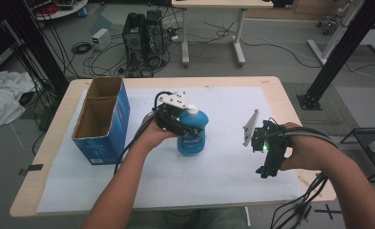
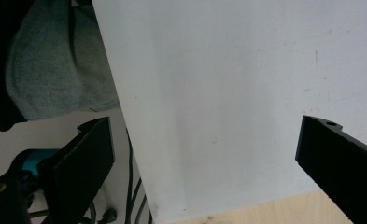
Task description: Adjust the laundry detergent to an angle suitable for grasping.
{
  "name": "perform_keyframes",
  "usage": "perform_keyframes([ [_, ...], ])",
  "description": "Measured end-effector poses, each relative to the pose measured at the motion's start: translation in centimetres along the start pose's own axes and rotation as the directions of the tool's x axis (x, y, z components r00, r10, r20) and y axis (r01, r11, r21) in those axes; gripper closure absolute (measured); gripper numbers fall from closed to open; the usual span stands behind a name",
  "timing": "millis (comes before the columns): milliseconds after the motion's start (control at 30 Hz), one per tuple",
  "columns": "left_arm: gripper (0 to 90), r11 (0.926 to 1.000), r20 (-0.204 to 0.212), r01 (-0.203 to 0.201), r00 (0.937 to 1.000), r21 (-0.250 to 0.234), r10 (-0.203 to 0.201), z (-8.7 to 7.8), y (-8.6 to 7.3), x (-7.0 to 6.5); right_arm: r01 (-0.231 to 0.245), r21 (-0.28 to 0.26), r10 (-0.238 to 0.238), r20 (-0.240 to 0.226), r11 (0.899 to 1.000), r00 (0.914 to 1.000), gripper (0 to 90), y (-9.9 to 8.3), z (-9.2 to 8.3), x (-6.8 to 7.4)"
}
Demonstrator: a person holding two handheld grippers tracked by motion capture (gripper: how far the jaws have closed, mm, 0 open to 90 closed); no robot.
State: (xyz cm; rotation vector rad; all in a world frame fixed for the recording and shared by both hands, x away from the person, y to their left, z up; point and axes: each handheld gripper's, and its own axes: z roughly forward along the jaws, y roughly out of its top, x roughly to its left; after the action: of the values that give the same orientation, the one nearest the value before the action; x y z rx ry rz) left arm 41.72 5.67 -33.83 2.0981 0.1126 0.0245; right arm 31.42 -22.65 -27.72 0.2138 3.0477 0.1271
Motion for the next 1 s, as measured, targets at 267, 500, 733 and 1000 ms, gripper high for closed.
perform_keyframes([
  [267,45.0,0.9999,0.036,-0.009,0.9993,-0.01,0.009,0.0,-0.8,0.6,-0.012,-0.004,0.012,-0.005,1.0,0.9999,3.5,0.5,0.4,0.0],
  [500,45.0,0.9997,0.06,-0.02,0.9979,-0.016,0.021,0.3,-1.4,1.0,-0.01,-0.003,0.01,-0.008,1.0,0.9999,3.5,0.6,0.5,0.0],
  [733,45.0,0.999,0.051,-0.037,0.998,-0.027,0.038,0.5,-1.7,1.1,-0.015,0.002,0.015,-0.005,1.0,0.9999,3.5,0.5,0.4,0.1],
  [1000,45.0,0.9994,0.051,-0.029,0.9982,-0.021,0.03,0.7,-2.5,1.1,-0.012,0.0,0.012,-0.008,1.0,0.9999,3.5,0.5,0.5,0.1],
])
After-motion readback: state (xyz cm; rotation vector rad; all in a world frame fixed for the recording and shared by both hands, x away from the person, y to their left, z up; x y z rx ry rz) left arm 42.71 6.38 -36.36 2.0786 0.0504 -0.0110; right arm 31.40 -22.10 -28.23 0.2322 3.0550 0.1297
